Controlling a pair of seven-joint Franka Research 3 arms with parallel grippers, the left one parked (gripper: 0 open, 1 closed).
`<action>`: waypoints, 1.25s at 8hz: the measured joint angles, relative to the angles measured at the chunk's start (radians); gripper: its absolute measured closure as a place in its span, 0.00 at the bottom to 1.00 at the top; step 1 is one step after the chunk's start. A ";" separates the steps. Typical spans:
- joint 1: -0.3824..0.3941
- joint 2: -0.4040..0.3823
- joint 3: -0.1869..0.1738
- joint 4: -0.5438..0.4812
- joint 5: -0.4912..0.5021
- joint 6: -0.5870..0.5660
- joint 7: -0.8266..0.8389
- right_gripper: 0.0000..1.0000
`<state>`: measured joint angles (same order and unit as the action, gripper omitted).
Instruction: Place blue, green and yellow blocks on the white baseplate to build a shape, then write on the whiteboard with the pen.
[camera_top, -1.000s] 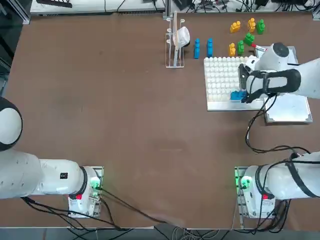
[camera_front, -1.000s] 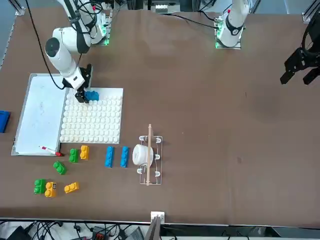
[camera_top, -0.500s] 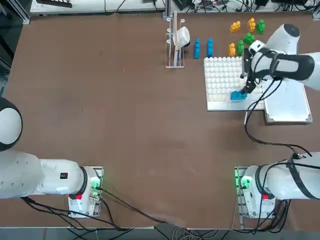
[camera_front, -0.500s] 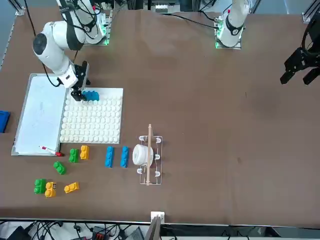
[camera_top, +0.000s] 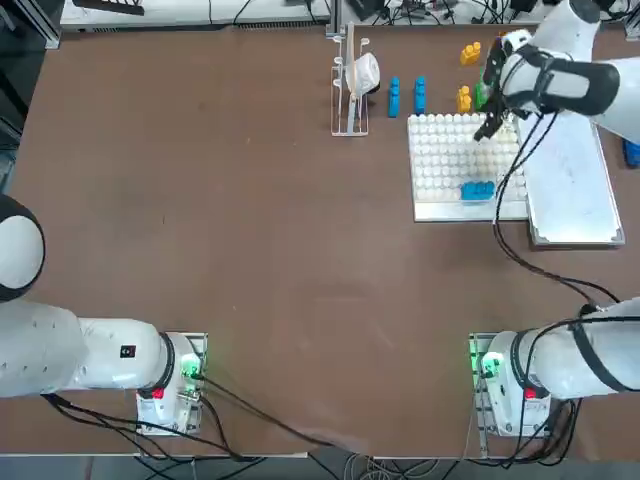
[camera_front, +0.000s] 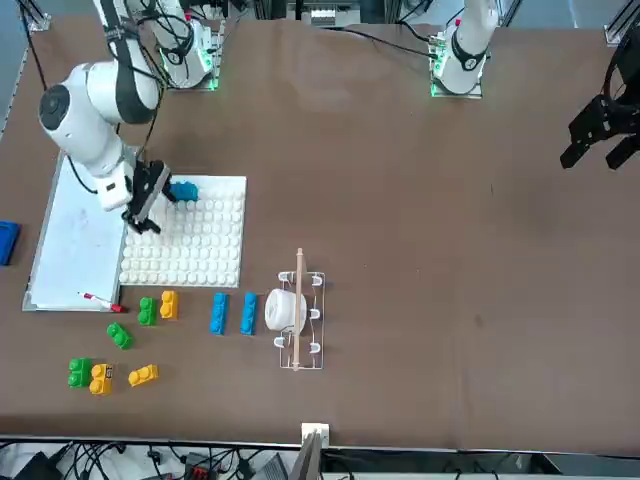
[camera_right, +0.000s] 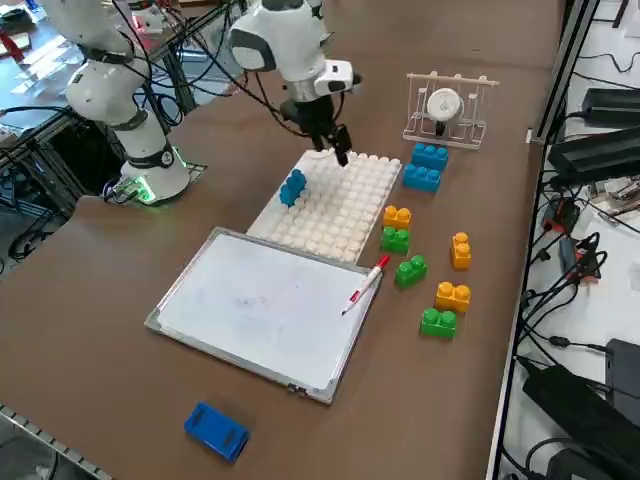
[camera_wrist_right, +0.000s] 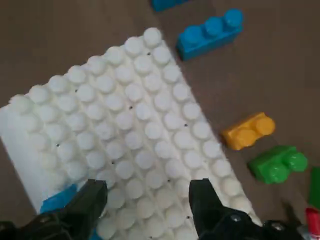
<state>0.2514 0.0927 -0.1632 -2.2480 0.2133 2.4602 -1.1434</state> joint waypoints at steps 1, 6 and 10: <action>0.000 0.076 0.000 0.090 0.003 0.000 0.047 0.00; -0.004 0.384 -0.001 0.437 0.019 0.004 0.505 0.00; -0.020 0.502 -0.004 0.480 0.020 0.037 0.774 0.00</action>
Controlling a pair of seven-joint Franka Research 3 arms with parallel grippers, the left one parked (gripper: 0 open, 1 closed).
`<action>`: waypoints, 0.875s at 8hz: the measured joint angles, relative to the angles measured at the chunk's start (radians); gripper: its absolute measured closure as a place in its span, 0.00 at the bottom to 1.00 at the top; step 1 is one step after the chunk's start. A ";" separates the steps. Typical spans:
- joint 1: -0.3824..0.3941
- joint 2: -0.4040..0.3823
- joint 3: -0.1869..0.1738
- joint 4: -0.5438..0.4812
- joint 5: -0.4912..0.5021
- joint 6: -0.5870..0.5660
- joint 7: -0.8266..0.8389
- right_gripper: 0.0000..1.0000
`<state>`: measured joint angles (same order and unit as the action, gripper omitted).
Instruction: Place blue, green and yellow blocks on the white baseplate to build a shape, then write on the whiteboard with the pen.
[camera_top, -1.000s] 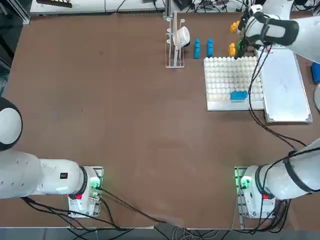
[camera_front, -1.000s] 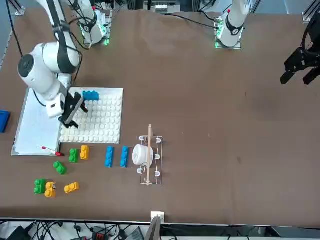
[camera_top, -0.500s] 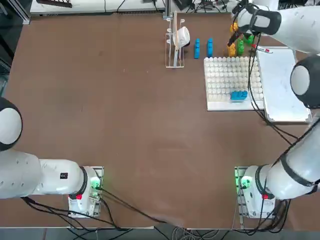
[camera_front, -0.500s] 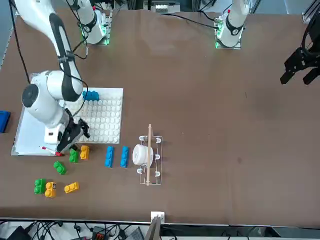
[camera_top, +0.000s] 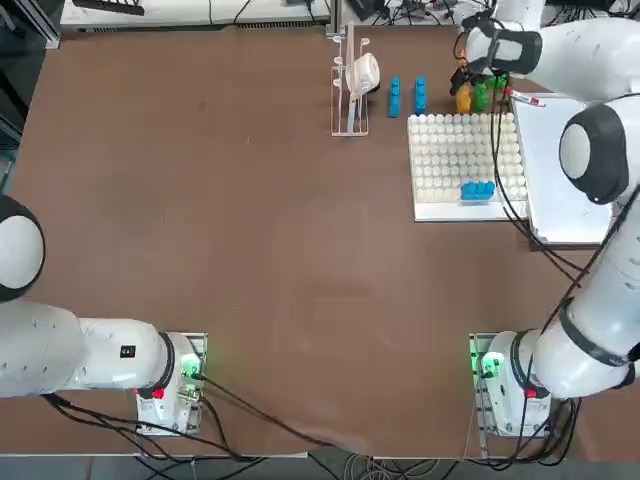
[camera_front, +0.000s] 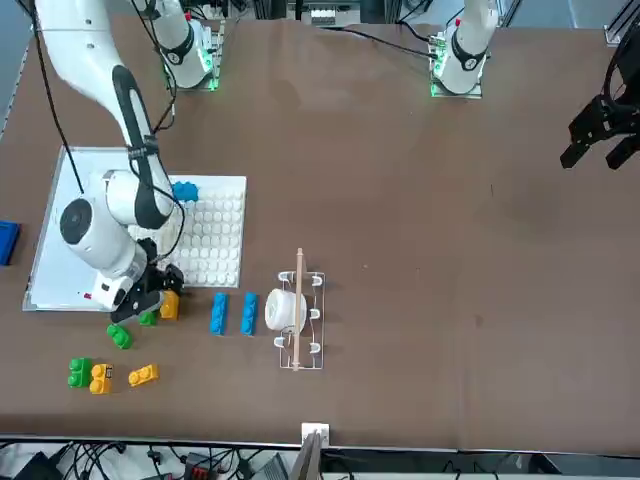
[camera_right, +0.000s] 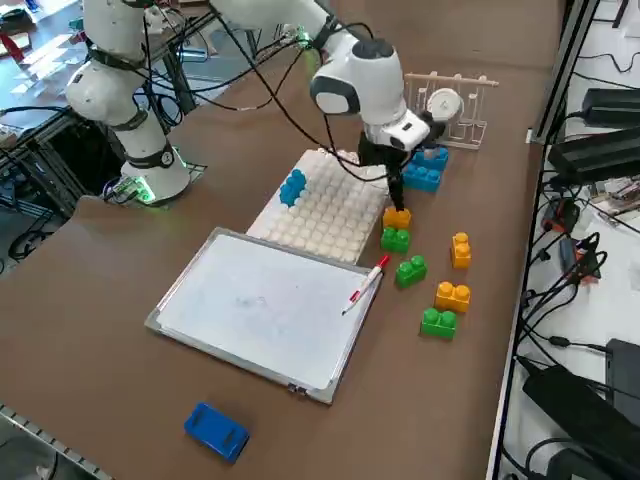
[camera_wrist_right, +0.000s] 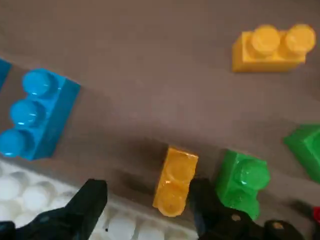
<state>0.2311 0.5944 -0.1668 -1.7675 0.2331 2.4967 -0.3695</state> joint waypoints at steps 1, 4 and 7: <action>-0.010 0.016 -0.001 0.000 0.000 0.005 0.019 0.00; -0.028 0.038 -0.001 0.000 0.000 0.011 0.048 0.04; -0.029 0.049 -0.001 0.000 0.000 0.024 0.055 0.30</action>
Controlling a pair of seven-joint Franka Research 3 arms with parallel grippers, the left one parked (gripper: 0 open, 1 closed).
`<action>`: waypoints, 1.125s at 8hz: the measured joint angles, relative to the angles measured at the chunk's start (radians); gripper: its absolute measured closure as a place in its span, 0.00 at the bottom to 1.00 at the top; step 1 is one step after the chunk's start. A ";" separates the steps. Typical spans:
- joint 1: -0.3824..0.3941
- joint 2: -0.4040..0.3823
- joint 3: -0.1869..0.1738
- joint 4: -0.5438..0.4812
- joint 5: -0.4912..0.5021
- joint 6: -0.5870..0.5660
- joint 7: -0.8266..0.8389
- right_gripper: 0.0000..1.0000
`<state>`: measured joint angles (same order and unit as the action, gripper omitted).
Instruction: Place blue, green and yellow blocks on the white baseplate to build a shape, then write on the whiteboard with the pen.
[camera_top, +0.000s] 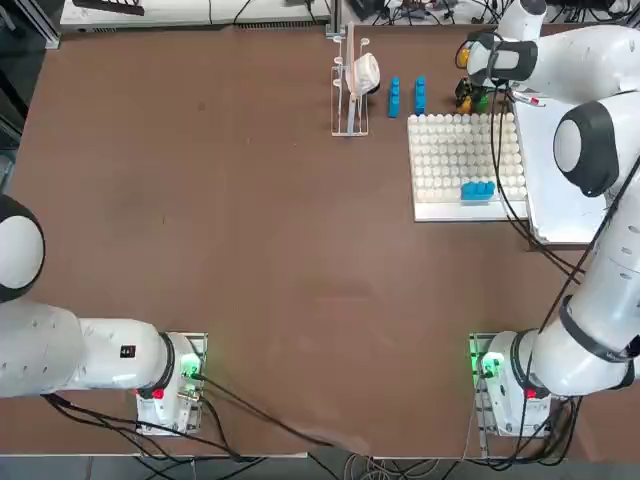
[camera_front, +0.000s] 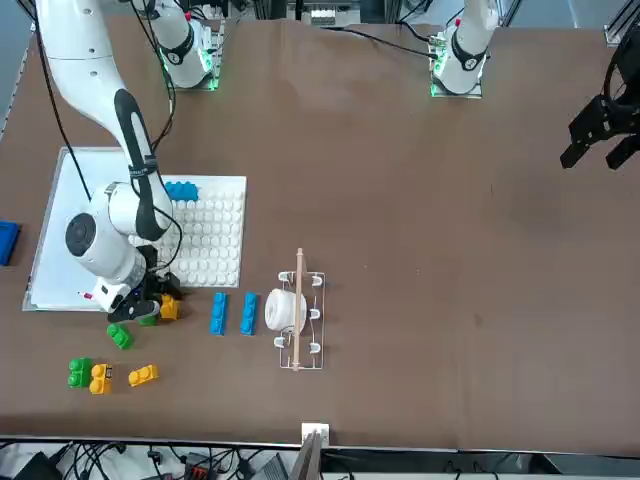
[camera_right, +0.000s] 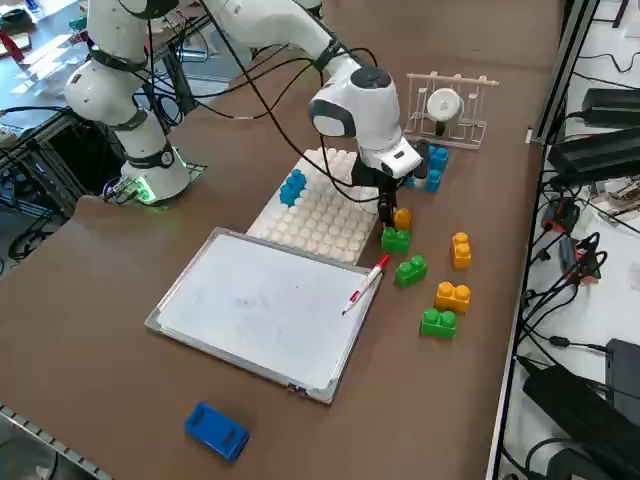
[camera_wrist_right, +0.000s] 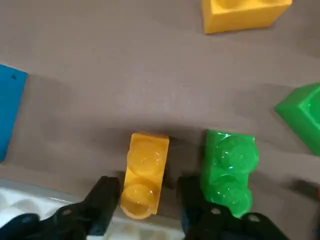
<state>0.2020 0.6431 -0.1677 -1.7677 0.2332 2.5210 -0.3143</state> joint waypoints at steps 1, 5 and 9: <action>0.000 0.005 0.000 0.000 0.000 0.008 0.000 0.33; 0.001 0.014 0.001 0.002 0.000 0.020 0.001 0.59; 0.015 -0.017 0.005 0.019 0.000 -0.054 0.014 0.59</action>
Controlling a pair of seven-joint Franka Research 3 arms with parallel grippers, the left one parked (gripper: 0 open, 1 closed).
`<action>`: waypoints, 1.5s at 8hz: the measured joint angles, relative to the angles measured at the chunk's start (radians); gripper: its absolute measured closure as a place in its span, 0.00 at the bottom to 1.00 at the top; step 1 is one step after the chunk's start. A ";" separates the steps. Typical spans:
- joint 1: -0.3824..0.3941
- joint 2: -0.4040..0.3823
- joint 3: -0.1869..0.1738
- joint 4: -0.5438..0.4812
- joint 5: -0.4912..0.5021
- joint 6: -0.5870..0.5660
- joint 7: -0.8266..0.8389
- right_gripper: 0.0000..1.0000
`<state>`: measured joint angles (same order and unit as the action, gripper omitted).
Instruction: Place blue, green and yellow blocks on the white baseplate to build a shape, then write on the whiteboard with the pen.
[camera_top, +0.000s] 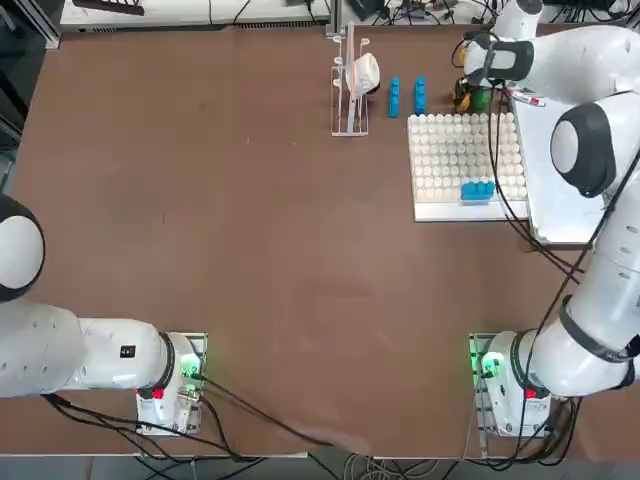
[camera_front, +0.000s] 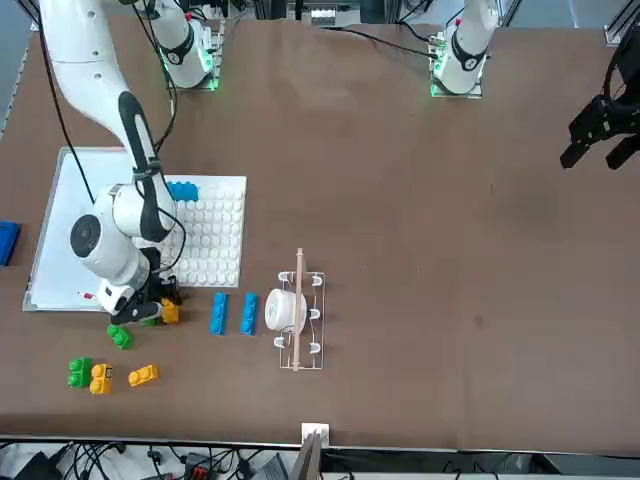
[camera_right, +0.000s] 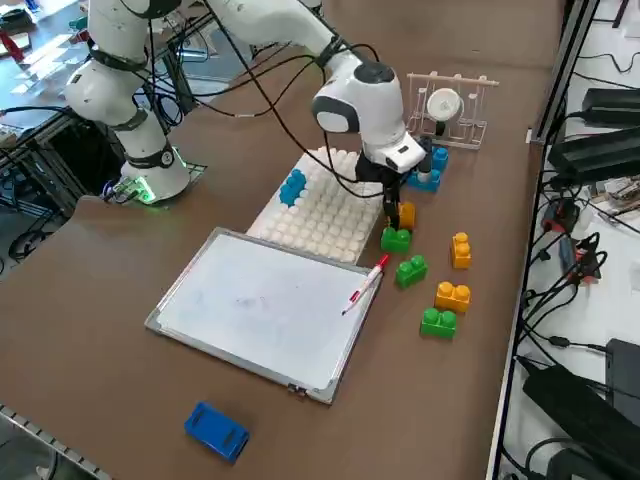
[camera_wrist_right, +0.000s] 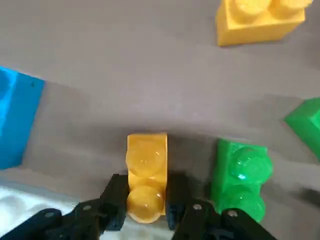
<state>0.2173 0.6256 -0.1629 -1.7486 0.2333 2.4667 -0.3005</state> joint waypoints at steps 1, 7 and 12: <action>0.004 -0.040 0.001 -0.003 0.000 -0.074 0.026 0.59; 0.068 -0.373 0.003 -0.432 0.002 -0.010 0.172 0.59; 0.079 -0.559 0.001 -0.726 0.002 0.076 0.242 0.59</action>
<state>0.2966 0.0662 -0.1616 -2.4742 0.2356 2.5431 -0.0590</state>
